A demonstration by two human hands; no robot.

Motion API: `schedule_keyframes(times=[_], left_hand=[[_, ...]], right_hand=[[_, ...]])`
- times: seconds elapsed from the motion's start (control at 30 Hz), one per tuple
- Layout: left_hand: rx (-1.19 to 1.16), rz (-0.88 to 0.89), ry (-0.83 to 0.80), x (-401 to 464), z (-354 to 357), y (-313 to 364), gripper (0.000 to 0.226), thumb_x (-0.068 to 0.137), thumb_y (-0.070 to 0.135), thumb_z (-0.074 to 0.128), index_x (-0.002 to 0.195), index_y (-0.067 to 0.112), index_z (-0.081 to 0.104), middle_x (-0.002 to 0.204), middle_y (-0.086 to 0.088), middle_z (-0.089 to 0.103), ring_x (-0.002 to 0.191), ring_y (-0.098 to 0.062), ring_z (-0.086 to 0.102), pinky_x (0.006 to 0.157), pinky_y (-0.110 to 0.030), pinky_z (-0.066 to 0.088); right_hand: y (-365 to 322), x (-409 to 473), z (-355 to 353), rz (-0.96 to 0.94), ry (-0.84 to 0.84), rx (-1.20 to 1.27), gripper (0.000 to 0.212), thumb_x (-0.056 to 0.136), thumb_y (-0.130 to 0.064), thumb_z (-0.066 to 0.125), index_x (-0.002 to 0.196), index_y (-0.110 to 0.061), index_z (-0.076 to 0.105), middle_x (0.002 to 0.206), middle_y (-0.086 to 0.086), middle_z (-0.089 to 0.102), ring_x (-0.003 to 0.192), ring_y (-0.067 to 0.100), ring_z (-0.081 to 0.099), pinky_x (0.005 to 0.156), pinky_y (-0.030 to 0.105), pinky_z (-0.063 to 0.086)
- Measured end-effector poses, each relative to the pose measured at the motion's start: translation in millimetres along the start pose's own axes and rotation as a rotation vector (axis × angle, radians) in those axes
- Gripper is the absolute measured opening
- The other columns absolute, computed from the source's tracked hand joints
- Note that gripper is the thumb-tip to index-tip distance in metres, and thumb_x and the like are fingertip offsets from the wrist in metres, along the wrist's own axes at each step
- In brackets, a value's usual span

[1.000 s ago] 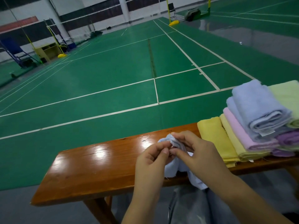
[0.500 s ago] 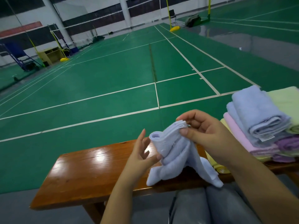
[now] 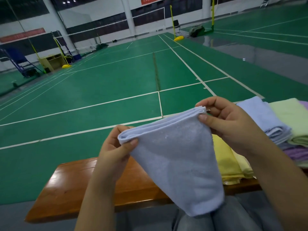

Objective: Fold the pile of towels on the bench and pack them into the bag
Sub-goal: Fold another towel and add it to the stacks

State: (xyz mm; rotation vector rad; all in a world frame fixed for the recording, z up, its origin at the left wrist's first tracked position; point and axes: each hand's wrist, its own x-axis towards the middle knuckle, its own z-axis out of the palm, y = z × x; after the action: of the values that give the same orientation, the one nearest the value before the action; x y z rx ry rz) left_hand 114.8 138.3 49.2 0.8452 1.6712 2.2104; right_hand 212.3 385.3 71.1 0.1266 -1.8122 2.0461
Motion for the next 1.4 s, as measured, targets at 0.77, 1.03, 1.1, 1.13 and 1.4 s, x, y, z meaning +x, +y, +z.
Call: schedule_keyframes(times=[0.77,1.03,1.1,1.13,1.4], left_hand=[[0.193,0.061,0.297,67,-21,5,0.016,0.074,0.019,0.068,0.076,0.03,0.078,0.081,0.011,0.072,0.079,-0.006,0.062,0.074,-0.024,0.049],[0.294,0.055,0.093,5,-25,-8,0.032,0.057,0.053,0.084,0.084,0.036,0.078,0.086,0.011,0.074,0.084,-0.005,0.066,0.075,-0.018,0.051],[0.336,-0.113,0.069,-26,-24,-47,0.018,0.064,0.036,0.082,0.082,0.035,0.079,0.084,0.01,0.074,0.081,-0.002,0.066,0.073,-0.016,0.05],[0.342,-0.212,0.062,-42,-22,-66,0.014,0.071,0.024,0.078,0.082,0.033,0.079,0.085,0.008,0.075,0.081,-0.002,0.065,0.073,-0.017,0.05],[0.251,-0.666,0.081,-110,-18,-129,0.018,0.078,0.025,0.072,0.095,0.024,0.078,0.103,-0.003,0.074,0.096,-0.016,0.066,0.088,-0.036,0.051]], right_hand=[[12,72,11,0.047,-0.031,-0.272,0.015,0.091,-0.003,0.057,0.094,-0.018,0.059,0.09,-0.002,0.07,0.087,0.011,0.067,0.078,0.026,0.057],[24,3,-7,-0.069,-0.162,-0.432,0.011,0.088,-0.028,0.056,0.096,-0.022,0.058,0.083,-0.011,0.067,0.081,0.012,0.062,0.073,0.029,0.05],[65,-25,-21,0.089,-0.223,-0.497,0.011,0.09,-0.036,0.057,0.094,-0.025,0.059,0.084,-0.001,0.066,0.077,0.019,0.061,0.07,0.036,0.048],[86,-40,-27,0.168,-0.246,-0.492,0.007,0.091,-0.03,0.058,0.093,-0.023,0.058,0.082,0.001,0.065,0.073,0.012,0.059,0.068,0.03,0.045],[154,-100,-45,0.561,-0.328,-0.438,0.002,0.094,-0.009,0.056,0.093,-0.01,0.056,0.081,-0.001,0.067,0.081,0.004,0.057,0.071,0.017,0.04]])
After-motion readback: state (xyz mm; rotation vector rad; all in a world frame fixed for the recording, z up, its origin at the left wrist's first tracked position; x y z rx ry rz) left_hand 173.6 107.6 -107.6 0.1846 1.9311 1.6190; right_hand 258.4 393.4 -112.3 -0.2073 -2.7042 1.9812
